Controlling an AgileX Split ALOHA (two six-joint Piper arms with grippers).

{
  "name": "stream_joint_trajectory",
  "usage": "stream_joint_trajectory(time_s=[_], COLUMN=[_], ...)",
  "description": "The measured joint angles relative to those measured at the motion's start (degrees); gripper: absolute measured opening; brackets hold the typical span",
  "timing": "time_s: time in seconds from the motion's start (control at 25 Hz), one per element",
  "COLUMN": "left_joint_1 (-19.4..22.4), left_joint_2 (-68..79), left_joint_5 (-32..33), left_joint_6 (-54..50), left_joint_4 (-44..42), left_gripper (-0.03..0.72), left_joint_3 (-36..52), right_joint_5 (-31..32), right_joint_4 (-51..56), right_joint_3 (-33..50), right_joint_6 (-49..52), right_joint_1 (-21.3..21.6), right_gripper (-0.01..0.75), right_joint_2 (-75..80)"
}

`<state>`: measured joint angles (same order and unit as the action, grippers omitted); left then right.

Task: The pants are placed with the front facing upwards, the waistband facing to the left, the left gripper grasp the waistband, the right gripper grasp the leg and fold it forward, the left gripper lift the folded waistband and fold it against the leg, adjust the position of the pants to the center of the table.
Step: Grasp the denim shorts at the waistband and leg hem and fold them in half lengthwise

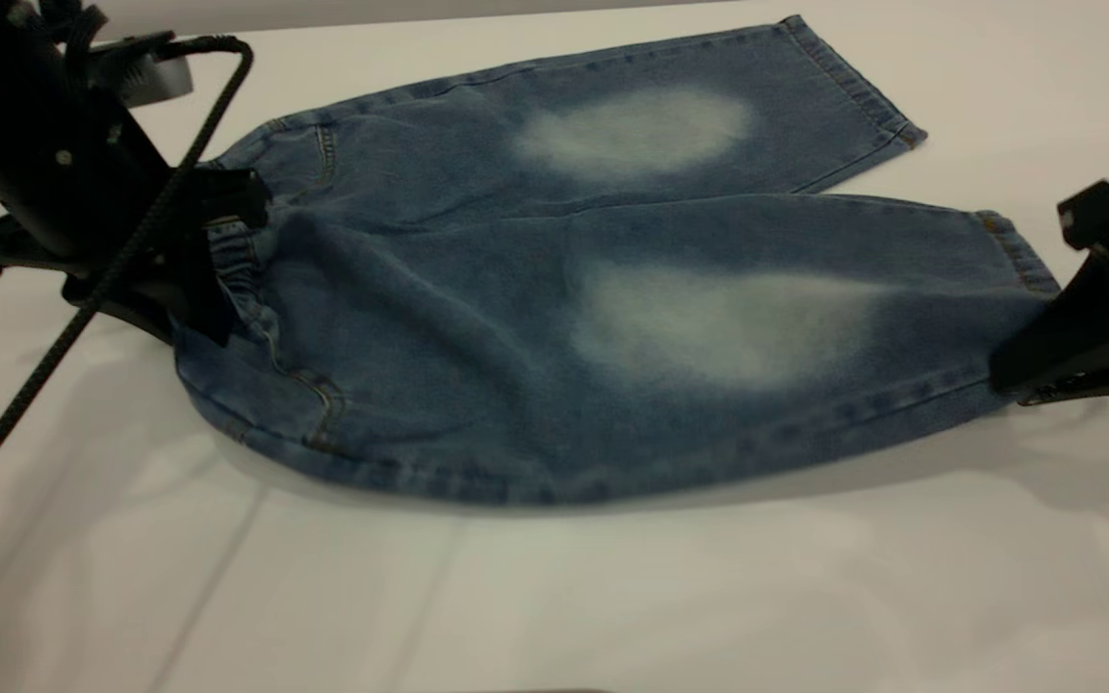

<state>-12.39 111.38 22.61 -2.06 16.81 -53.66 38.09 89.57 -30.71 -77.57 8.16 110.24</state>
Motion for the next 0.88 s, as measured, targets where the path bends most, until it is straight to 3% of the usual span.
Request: stream_joint_trajectory(time_s=[0.16, 0.32, 0.6, 0.88], left_joint_1=[-0.07, -0.07, -0.07, -0.07], left_joint_2=[-4.61, -11.07, -13.64, -13.64], left_joint_5=[2.15, 3.02, 3.01, -6.94], left_joint_6=[-0.12, -0.12, -5.32, -19.72], left_joint_4=[2.22, 2.50, 2.50, 2.68], left_gripper=[0.091, 0.091, 0.091, 0.092], left_joint_3=[0.00, 0.00, 0.05, 0.05], right_joint_5=[10.95, 16.04, 13.89, 10.10], right_joint_4=[-0.26, 0.06, -0.27, -0.41], right_joint_3=[-0.45, -4.50, -16.46, -26.25], right_joint_6=[1.73, 5.14, 12.58, 17.79], right_joint_1=[0.00, 0.00, 0.00, 0.00], right_gripper=[0.029, 0.029, 0.029, 0.029], right_joint_2=[-2.14, -5.80, -6.28, -1.01])
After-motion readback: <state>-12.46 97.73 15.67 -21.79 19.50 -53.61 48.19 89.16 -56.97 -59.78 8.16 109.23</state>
